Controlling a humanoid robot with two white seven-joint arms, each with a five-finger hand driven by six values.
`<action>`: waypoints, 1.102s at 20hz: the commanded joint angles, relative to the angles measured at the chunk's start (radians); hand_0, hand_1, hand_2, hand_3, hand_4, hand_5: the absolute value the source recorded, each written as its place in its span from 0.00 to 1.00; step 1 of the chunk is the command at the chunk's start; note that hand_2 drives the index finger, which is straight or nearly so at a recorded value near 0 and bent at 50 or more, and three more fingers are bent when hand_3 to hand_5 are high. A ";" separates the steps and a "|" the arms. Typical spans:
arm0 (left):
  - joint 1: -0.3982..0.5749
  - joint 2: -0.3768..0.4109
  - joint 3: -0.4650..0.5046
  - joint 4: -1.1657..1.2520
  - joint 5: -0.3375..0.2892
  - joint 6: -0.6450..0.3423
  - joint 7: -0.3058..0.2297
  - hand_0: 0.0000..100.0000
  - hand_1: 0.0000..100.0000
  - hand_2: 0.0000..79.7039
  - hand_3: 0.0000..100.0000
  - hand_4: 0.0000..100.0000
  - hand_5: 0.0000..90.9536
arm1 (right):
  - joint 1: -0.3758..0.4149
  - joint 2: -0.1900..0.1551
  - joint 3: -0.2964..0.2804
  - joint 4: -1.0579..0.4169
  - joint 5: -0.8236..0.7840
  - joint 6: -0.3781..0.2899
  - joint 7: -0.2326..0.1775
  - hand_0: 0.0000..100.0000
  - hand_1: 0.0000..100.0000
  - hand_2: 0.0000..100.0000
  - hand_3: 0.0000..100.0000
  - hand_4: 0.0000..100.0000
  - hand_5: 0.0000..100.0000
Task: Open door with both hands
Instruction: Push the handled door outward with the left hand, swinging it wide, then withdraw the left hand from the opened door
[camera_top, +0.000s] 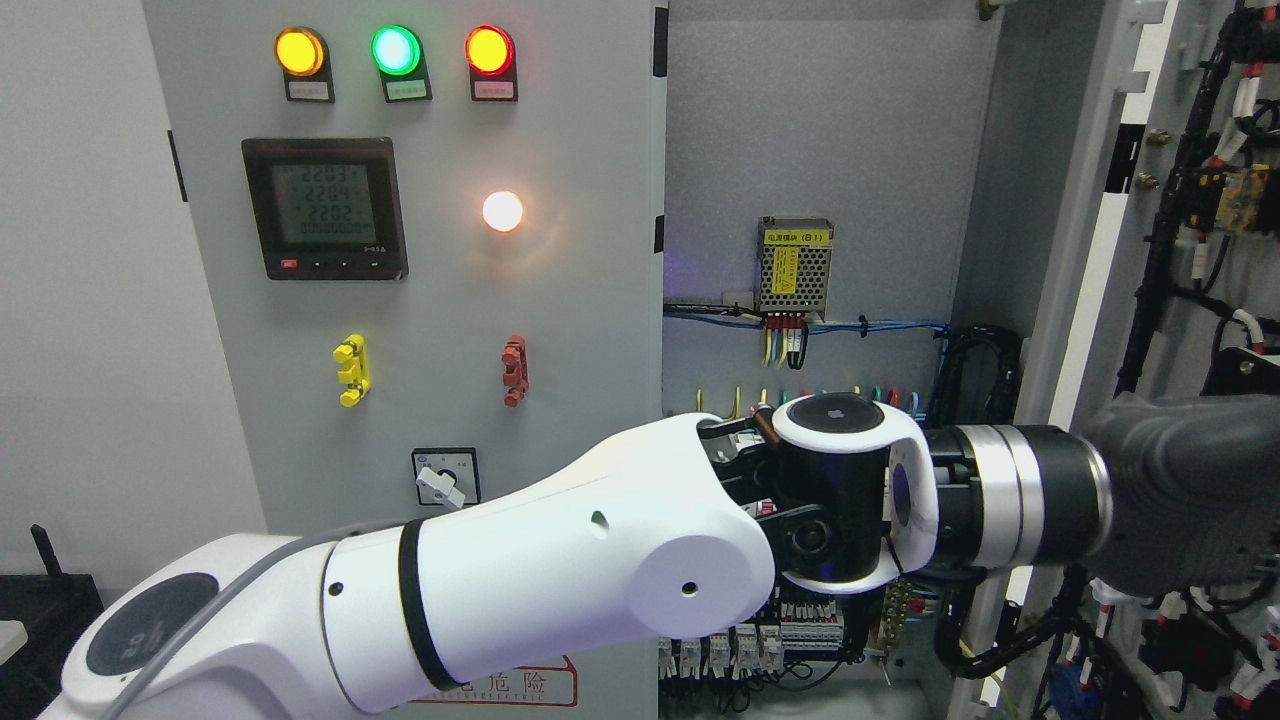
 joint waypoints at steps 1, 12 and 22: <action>-0.001 -0.041 -0.009 -0.033 0.000 -0.022 0.048 0.12 0.39 0.00 0.00 0.00 0.00 | 0.000 0.000 0.000 0.000 -0.008 0.000 -0.002 0.12 0.39 0.00 0.00 0.00 0.00; 0.077 0.351 0.006 -0.169 -0.044 0.020 -0.021 0.12 0.39 0.00 0.00 0.00 0.00 | 0.000 0.000 0.000 0.000 -0.006 0.000 -0.004 0.12 0.39 0.00 0.00 0.00 0.00; 0.507 1.009 0.247 -0.340 -0.152 0.022 -0.234 0.12 0.39 0.00 0.00 0.00 0.00 | 0.002 -0.001 -0.003 -0.032 -0.006 0.000 -0.004 0.12 0.39 0.00 0.00 0.00 0.00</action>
